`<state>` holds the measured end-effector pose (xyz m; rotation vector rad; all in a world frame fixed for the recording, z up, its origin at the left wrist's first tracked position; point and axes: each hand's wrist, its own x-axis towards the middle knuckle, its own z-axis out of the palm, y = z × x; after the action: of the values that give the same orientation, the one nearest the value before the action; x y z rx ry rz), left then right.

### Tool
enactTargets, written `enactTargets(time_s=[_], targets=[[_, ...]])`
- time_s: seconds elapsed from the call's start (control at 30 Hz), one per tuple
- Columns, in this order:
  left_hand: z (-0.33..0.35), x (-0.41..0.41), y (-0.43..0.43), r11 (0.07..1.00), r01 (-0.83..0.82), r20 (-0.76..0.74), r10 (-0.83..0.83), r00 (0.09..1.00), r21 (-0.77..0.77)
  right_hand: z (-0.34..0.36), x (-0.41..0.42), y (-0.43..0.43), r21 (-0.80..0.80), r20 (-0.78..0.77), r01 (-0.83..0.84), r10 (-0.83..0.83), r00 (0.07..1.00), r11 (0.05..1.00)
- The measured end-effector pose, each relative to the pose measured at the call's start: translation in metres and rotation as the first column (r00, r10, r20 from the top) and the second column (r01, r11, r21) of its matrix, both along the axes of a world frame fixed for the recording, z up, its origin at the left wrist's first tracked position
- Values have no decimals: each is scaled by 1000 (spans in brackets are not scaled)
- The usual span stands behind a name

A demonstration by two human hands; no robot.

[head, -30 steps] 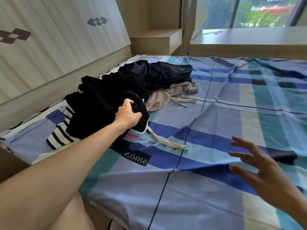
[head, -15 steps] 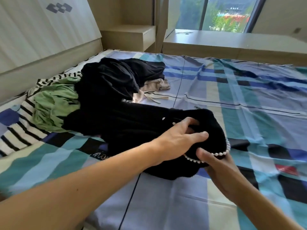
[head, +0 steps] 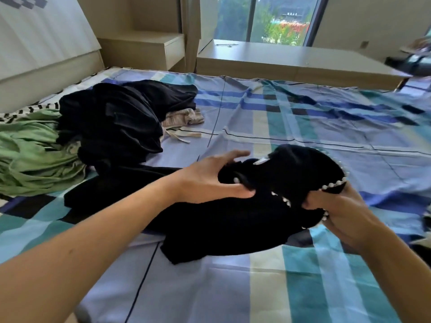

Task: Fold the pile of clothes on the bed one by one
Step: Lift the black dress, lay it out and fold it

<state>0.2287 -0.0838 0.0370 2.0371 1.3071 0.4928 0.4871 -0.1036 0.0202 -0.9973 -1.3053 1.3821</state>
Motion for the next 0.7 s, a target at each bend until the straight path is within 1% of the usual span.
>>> enactTargets(time_s=[0.03, 0.07, 0.1, 0.13, 0.17, 0.23, 0.3, 0.33, 0.37, 0.4, 0.47, 0.5, 0.53, 0.6, 0.63, 0.7], targets=[[-2, 2, -3, 1000, 12, -31, -11, 999, 2, 3, 2, 1, 6, -4, -3, 3, 1000, 1000], [-2, 11, -5, 999, 25, -18, -24, 1000, 31, 3, 8, 4, 15, 6, 22, -22, 1000, 1000], [-1, 17, -8, 997, 36, 39, -39, 998, 63, 3, 10, 7, 27, 22, 56, -57, 998, 998], [1, 27, -11, 997, 30, 122, -40, 992, 78, 2, 16, 12, 35, 34, 107, -108, 994, 994], [3, 35, -14, 998, 26, 227, -38, 973, 59, 2, 19, 15, 38, 43, 162, -164, 986, 986], [7, 48, -20, 999, -12, 429, -3, 903, 33, 2, 23, 23, 43, 32, 257, -258, 966, 966], [12, 60, -24, 996, -81, 586, 52, 808, 23, 3, 30, 31, 0, -68, 365, -364, 929, 931], [13, 65, -25, 992, -120, 643, 72, 762, 30, 4, 34, 34, -51, -134, 383, -386, 913, 922], [14, 71, -26, 987, -159, 693, 94, 715, 30, 4, 38, 35, -103, -184, 332, -346, 920, 937], [12, 75, -27, 980, -201, 744, 129, 656, 7, 3, 40, 35, -137, -203, 227, -252, 946, 964], [11, 83, -29, 967, -230, 823, 219, 524, -111, 2, 38, 32, -135, -169, -40, 17, 985, 990], [12, 86, -30, 964, -182, 848, 259, 463, -195, 1, 34, 29, -105, -142, -134, 118, 983, 985], [12, 87, -30, 955, -91, 864, 294, 409, -282, -1, 30, 27, -77, -106, -175, 166, 980, 982], [11, 85, -30, 901, 109, 869, 363, 337, -419, -4, 20, 24, -43, -78, -134, 131, 988, 990], [11, 83, -31, 867, 187, 861, 389, 327, -462, -4, 17, 24, -30, -100, -95, 92, 991, 995], [6, 82, -30, 810, 272, 839, 424, 341, -520, -4, 16, 22, -3, -177, -63, 62, 982, 998]])
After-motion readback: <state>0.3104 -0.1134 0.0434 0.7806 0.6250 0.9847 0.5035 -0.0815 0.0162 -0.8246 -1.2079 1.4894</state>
